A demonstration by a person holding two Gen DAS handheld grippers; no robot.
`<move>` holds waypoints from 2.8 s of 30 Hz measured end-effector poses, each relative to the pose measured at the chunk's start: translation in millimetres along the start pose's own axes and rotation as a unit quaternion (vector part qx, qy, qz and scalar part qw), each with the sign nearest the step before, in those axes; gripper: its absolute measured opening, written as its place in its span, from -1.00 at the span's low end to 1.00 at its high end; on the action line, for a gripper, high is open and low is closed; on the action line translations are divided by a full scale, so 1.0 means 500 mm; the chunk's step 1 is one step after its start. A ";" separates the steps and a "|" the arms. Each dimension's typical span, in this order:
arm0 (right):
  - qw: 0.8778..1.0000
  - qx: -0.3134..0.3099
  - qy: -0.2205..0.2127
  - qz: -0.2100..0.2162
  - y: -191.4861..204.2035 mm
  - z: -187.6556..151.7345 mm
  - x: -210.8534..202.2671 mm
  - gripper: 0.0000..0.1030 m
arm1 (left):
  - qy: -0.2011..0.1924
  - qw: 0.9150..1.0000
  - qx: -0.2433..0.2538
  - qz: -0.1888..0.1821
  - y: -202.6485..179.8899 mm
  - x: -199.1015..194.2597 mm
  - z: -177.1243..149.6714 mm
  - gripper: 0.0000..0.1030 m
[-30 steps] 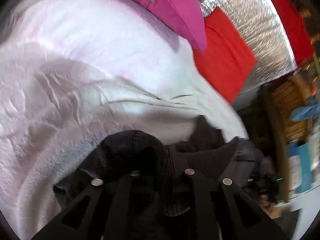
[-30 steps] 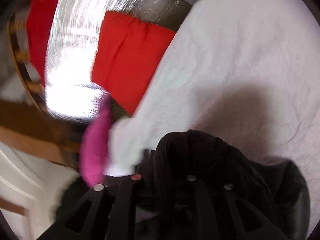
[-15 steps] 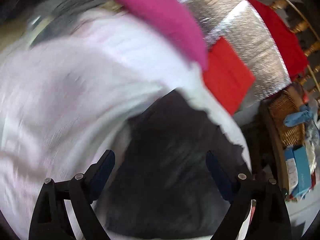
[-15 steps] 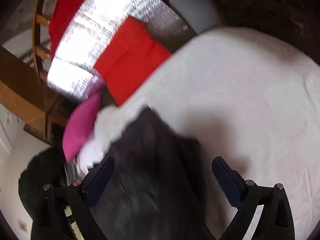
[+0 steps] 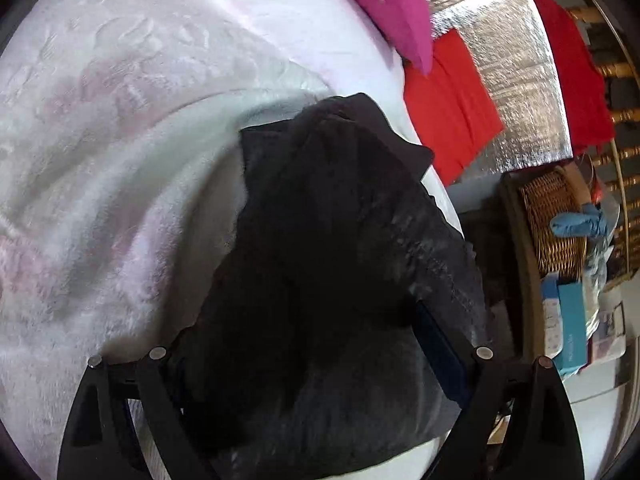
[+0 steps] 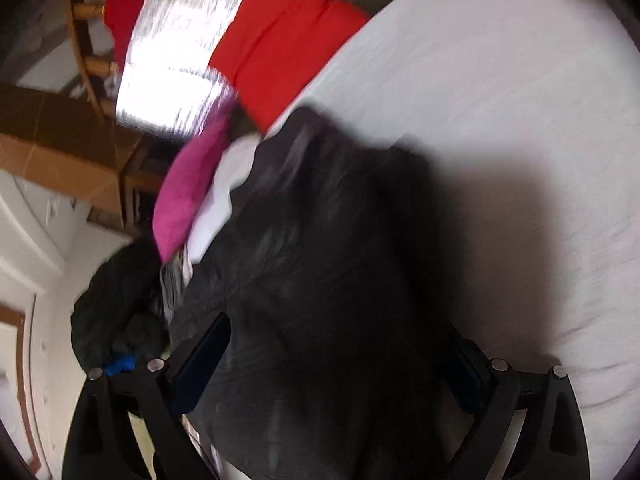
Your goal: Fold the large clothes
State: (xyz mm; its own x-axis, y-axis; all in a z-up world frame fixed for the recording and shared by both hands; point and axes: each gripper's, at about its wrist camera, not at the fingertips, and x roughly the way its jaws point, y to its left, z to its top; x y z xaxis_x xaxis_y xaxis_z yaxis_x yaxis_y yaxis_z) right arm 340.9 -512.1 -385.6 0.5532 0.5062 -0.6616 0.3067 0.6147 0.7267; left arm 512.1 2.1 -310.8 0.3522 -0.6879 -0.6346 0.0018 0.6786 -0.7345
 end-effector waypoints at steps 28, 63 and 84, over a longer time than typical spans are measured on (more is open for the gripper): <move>0.988 0.012 -0.080 -0.133 0.096 -0.113 -0.210 0.04 | -0.051 0.986 0.117 0.111 -0.071 -0.198 -0.080 0.34; 0.963 -0.058 -0.090 -0.249 0.050 0.163 0.076 -0.58 | -0.069 0.988 0.064 0.123 -0.043 0.087 0.114 -0.48; 0.969 -0.153 -0.090 -0.173 0.261 -0.238 -0.154 0.15 | -0.112 0.919 0.265 0.271 -0.184 -0.147 -0.267 0.49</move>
State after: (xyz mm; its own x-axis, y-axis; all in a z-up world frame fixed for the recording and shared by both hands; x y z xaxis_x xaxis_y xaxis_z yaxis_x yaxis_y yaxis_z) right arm 246.3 -398.7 -261.9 0.5922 0.1415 -0.7933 0.2692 0.8932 0.3602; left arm 361.0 -44.0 -228.5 0.6198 -0.1823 -0.7633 0.2037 0.9767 -0.0679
